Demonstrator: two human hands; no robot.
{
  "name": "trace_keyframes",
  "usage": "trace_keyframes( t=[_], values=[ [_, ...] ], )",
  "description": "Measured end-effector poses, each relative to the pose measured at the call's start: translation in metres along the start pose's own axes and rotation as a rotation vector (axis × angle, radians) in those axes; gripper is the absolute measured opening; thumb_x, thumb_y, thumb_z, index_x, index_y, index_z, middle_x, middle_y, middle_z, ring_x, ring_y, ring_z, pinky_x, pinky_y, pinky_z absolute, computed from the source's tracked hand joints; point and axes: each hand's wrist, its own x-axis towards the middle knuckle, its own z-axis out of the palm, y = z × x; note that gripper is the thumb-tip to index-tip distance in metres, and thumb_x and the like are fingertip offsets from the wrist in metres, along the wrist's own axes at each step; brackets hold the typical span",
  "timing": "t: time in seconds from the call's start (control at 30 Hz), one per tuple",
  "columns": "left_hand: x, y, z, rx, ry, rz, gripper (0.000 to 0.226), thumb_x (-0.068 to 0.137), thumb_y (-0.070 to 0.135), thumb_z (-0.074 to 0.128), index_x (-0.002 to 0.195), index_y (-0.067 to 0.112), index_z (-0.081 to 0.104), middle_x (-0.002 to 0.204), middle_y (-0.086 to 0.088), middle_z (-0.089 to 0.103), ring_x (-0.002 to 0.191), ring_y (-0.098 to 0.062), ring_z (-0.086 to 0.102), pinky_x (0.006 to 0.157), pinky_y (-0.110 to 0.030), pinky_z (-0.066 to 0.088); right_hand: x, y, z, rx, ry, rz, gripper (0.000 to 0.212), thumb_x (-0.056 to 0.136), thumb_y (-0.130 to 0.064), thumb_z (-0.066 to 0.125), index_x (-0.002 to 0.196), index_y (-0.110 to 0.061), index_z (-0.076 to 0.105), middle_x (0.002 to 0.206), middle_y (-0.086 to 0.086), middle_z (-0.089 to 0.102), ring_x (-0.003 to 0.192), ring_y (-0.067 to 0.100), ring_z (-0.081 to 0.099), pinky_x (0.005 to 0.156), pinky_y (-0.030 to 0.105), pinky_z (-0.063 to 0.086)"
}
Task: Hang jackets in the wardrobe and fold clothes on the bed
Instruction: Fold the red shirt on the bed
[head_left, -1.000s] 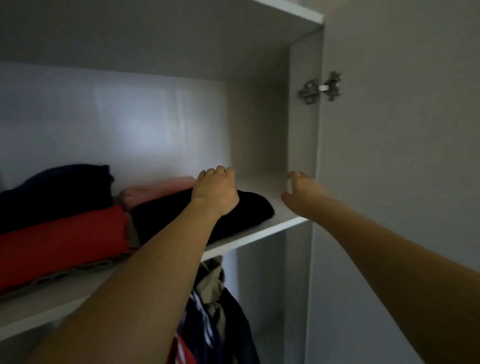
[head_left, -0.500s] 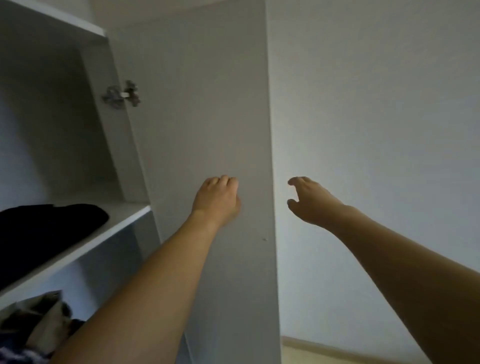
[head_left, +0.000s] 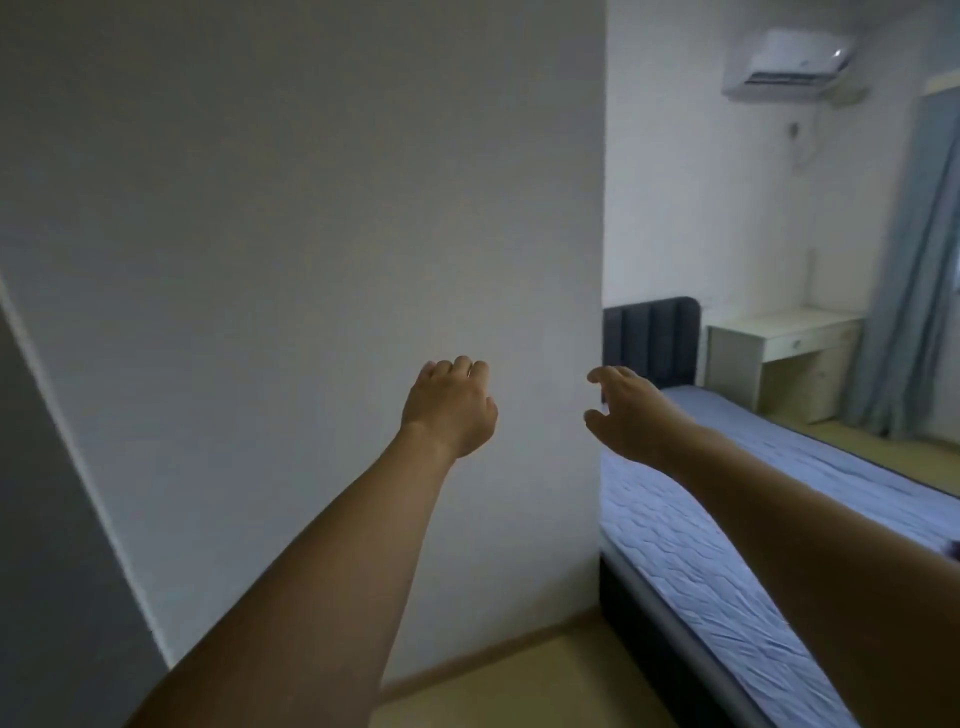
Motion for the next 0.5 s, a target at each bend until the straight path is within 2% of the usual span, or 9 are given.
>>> trace_keyframes(
  t=[0.23,0.37,0.5],
  values=[
    [0.094,0.231,0.025,-0.153,0.020,0.224,0.038,0.096,0.030,0.041,0.126,0.009,0.050,0.125,-0.012,0.056,0.107,-0.030,0.052,0.096,-0.038,0.037,-0.044,0.221,-0.084,-0.040,0.032,0.249,0.056,0.093,-0.021,0.060,0.144,-0.011,0.038,0.147,0.012,0.042,0.131,0.029,0.044,0.105,0.040,0.040],
    [0.151,0.344,0.052,-0.173,-0.010,0.312,0.044,0.096,0.033,0.041,0.134,0.011,0.047,0.132,-0.009,0.054,0.114,-0.029,0.052,0.104,-0.040,0.037,-0.055,0.335,-0.110,-0.059,0.046,0.355,0.055,0.092,-0.022,0.058,0.143,-0.010,0.040,0.145,0.010,0.044,0.130,0.028,0.045,0.104,0.038,0.038],
    [0.214,0.453,0.097,-0.205,-0.042,0.350,0.048,0.097,0.035,0.041,0.138,0.011,0.043,0.137,-0.009,0.050,0.120,-0.028,0.049,0.113,-0.043,0.028,-0.042,0.455,-0.135,-0.097,0.031,0.414,0.054,0.093,-0.023,0.056,0.143,-0.010,0.039,0.145,0.010,0.044,0.130,0.027,0.044,0.106,0.037,0.037]
  ],
)
